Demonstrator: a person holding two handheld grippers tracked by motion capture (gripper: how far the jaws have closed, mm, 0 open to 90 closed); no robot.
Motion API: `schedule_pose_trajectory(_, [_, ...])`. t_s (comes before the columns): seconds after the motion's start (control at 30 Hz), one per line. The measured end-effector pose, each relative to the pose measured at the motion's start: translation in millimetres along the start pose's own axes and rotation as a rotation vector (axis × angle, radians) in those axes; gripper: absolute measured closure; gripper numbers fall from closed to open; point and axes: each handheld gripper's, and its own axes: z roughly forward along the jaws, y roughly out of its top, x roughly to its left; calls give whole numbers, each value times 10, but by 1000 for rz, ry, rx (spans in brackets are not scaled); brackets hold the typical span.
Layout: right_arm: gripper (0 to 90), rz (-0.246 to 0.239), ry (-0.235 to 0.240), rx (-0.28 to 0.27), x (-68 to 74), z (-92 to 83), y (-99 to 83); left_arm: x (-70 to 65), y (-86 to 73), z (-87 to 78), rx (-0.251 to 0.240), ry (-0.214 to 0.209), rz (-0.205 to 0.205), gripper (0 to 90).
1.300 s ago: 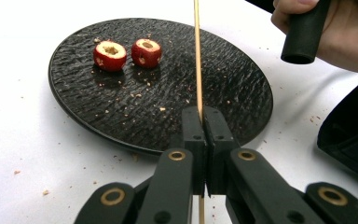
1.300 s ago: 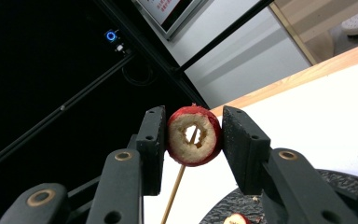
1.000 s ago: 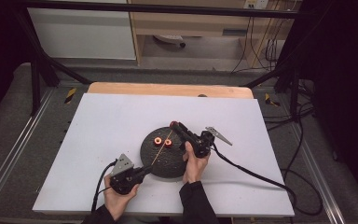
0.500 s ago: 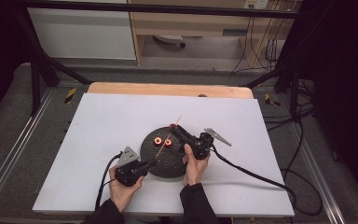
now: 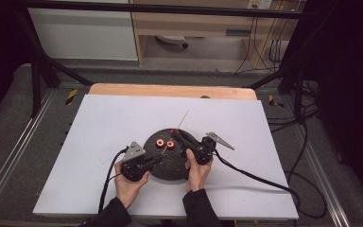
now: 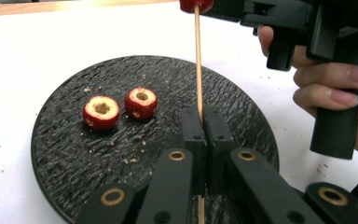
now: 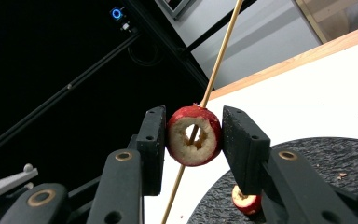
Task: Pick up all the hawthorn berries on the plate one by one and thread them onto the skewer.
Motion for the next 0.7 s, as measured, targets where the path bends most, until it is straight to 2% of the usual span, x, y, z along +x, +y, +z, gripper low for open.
schedule_pose_trajectory(0.6, [614,-27,19,57,60,-70,-162,-34,85,59,-1,2,8,887])
schedule_pose_trajectory(0.7, [614,-19,19,72,70,-78,-180,-31,83,60,1,0,10,887])
